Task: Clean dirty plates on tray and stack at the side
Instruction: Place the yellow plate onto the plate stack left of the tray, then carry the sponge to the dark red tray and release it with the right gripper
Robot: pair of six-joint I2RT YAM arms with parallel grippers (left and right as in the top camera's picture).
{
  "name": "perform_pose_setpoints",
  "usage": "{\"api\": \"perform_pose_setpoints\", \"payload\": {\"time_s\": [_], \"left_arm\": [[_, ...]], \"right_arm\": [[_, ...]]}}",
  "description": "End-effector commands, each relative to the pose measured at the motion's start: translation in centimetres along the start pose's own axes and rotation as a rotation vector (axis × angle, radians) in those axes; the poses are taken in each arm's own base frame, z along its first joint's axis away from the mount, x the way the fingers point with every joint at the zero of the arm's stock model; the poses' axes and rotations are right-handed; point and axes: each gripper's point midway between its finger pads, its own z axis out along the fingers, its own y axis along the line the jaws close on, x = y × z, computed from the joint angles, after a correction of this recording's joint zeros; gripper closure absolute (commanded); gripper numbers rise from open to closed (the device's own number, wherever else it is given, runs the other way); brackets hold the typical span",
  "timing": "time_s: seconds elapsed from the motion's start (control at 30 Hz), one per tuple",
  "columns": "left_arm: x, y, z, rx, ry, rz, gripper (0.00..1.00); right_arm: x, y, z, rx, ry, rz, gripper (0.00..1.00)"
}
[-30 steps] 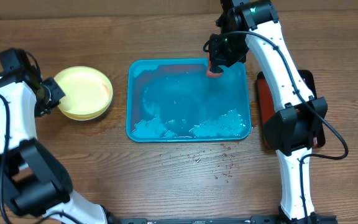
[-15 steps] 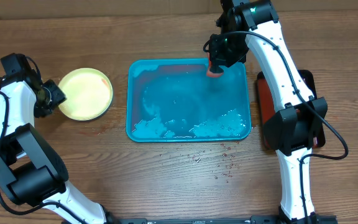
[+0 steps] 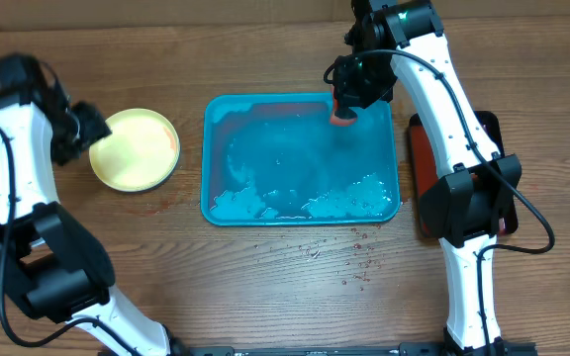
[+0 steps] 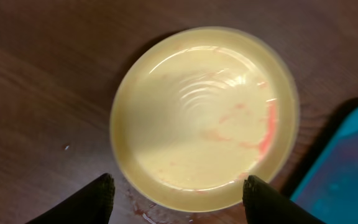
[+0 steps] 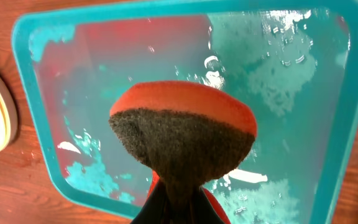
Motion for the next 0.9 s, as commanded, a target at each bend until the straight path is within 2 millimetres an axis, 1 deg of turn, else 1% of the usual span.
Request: {"api": "perform_pose_setpoints", "payload": {"time_s": [0.0, 0.03, 0.13, 0.17, 0.2, 0.23, 0.27, 0.37, 0.43, 0.47, 0.5, 0.53, 0.6, 0.63, 0.67, 0.77, 0.87], "left_arm": [[-0.9, -5.3, -2.9, 0.065, -0.045, 0.139, 0.3], [-0.6, -6.4, -3.2, 0.073, -0.045, 0.166, 0.3], [0.8, -9.6, -3.3, 0.095, -0.031, 0.276, 0.28], [1.8, -11.3, -3.2, 0.105, -0.019, 0.335, 0.28], [2.3, -12.1, -3.2, 0.11, -0.013, 0.359, 0.28], [2.7, -12.9, -3.2, 0.117, -0.01, 0.381, 0.27], [3.2, -13.8, -3.2, 0.124, -0.008, 0.403, 0.27], [4.5, -16.3, -3.2, 0.144, -0.008, 0.47, 0.25], [5.3, -17.9, -3.3, 0.16, -0.014, 0.518, 0.24], [5.6, -18.5, -3.3, 0.167, -0.017, 0.535, 0.24], [6.0, -19.3, -3.4, 0.175, -0.021, 0.554, 0.22], [6.3, -19.9, -3.4, 0.18, -0.025, 0.567, 0.2], [6.8, -21.1, -3.5, 0.191, -0.035, 0.595, 0.14], [6.9, -21.4, -3.5, 0.195, -0.037, 0.603, 0.12], [7.2, -21.8, -3.6, 0.201, -0.041, 0.615, 0.09], [7.5, -22.4, -3.6, 0.2, -0.047, 0.637, 0.06], [7.6, -22.9, -3.7, 0.199, -0.058, 0.646, 0.0]], "right_arm": [[-0.7, -0.7, -4.6, -0.011, -0.095, 0.014, 0.96], [-0.8, -1.3, -5.3, 0.001, -0.11, 0.028, 0.96], [-0.8, -4.1, -8.1, 0.076, -0.164, 0.093, 0.96], [-0.6, -5.8, -9.6, 0.124, -0.185, 0.121, 0.96], [-0.4, -7.0, -10.4, 0.155, -0.192, 0.141, 0.96], [-0.1, -7.9, -11.0, 0.179, -0.193, 0.157, 0.96], [0.1, -9.4, -11.5, 0.216, -0.191, 0.18, 0.96], [0.0, -11.9, -11.8, 0.257, -0.179, 0.149, 0.96], [0.3, -14.9, -11.5, 0.339, -0.156, 0.191, 0.96], [0.5, -16.0, -11.3, 0.364, -0.143, 0.214, 0.96], [1.1, -17.5, -10.8, 0.381, -0.111, 0.248, 0.96], [1.5, -18.5, -10.3, 0.388, -0.085, 0.278, 0.96], [3.0, -20.9, -8.9, 0.405, -0.01, 0.343, 0.96], [3.6, -21.8, -8.4, 0.411, 0.021, 0.361, 0.96], [4.7, -23.0, -7.4, 0.419, 0.07, 0.39, 0.96], [6.2, -24.7, -5.4, 0.423, 0.138, 0.426, 0.96], [6.7, -25.5, -3.2, 0.424, 0.157, 0.425, 0.96]]}}
